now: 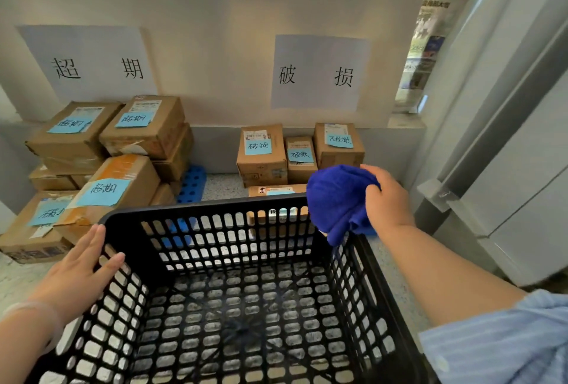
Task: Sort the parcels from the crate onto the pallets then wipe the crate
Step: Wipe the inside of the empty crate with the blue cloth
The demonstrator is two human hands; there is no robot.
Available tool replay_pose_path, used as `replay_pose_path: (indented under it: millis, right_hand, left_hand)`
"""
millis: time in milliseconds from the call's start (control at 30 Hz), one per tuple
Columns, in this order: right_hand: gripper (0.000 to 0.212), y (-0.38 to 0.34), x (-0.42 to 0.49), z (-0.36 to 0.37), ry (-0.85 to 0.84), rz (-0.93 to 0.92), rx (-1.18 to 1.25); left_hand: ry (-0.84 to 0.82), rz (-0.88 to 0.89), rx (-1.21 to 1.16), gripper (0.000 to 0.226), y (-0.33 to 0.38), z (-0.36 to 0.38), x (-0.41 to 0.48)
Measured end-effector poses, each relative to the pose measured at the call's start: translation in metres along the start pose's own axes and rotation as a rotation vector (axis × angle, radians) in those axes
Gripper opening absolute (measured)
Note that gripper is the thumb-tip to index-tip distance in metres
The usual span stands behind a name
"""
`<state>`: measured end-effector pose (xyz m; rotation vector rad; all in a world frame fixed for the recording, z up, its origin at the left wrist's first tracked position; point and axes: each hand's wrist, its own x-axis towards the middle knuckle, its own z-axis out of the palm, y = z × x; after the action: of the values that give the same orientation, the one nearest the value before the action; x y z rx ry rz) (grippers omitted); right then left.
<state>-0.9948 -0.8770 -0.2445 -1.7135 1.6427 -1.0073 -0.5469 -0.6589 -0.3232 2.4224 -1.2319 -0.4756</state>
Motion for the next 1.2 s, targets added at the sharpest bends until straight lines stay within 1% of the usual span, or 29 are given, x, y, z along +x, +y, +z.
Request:
replay_pose_path:
  millis: [33,100,133,167,233,267,300,367,433,533,733,833,933,1000,1100,1200]
  right_hand:
    - [0.049,0.005,0.003,-0.004,-0.030,0.026,-0.056]
    - [0.043,0.015,0.008,-0.008,-0.182,0.088,-0.304]
    - [0.044,0.018,0.008,-0.007,-0.236,0.086,-0.394]
    - [0.049,0.018,0.008,-0.005,-0.277,0.064,-0.402]
    - [0.064,0.015,0.005,0.001,-0.350,-0.038,-0.255]
    - [0.067,0.013,0.005,0.006,-0.400,-0.094,-0.213]
    - [0.068,0.012,0.005,0.011,-0.463,-0.115,-0.248]
    - [0.070,0.014,0.006,0.020,-0.549,-0.107,-0.419]
    - [0.071,0.019,0.004,0.024,-0.528,-0.117,-0.510]
    - [0.063,0.023,-0.009,0.019,-0.475,-0.164,-0.470]
    - [0.056,0.041,-0.056,-0.008,-0.465,-0.111,-0.416]
    - [0.056,0.043,-0.074,-0.025,-0.469,-0.063,-0.394]
    - [0.059,0.039,-0.092,-0.027,-0.420,-0.039,-0.421]
    - [0.062,0.037,-0.101,-0.021,-0.388,-0.023,-0.467]
    - [0.061,0.033,-0.105,-0.013,-0.344,-0.004,-0.491]
    - [0.062,0.034,-0.096,-0.005,-0.330,0.012,-0.492]
  left_hand:
    - [0.006,0.000,0.002,0.073,-0.003,0.001,0.002]
    - [0.022,0.011,0.027,0.073,-0.008,0.004,0.005]
    - [0.029,0.016,0.039,0.073,-0.010,0.006,0.006]
    - [0.033,0.018,0.047,0.073,-0.012,0.006,0.007]
    - [0.031,0.016,0.050,0.073,-0.014,0.007,0.009]
    - [0.032,0.014,0.044,0.073,-0.015,0.007,0.009]
    - [0.034,0.014,0.035,0.072,-0.015,0.008,0.009]
    - [0.038,0.005,0.022,0.072,-0.011,0.008,0.007]
    - [0.042,-0.018,-0.007,0.074,-0.004,0.006,0.005]
    - [0.036,-0.037,-0.009,0.074,0.007,0.004,0.000]
    - [-0.022,-0.048,-0.001,0.075,0.024,0.000,-0.009]
    - [-0.058,-0.041,0.046,0.073,0.027,0.000,-0.007]
    - [-0.086,-0.085,0.000,0.068,0.032,-0.005,-0.010]
    - [-0.093,-0.085,-0.017,0.066,0.034,-0.009,-0.013]
    - [-0.104,-0.081,0.013,0.070,0.031,-0.013,-0.016]
    - [-0.096,-0.085,-0.026,0.076,0.034,-0.017,-0.016]
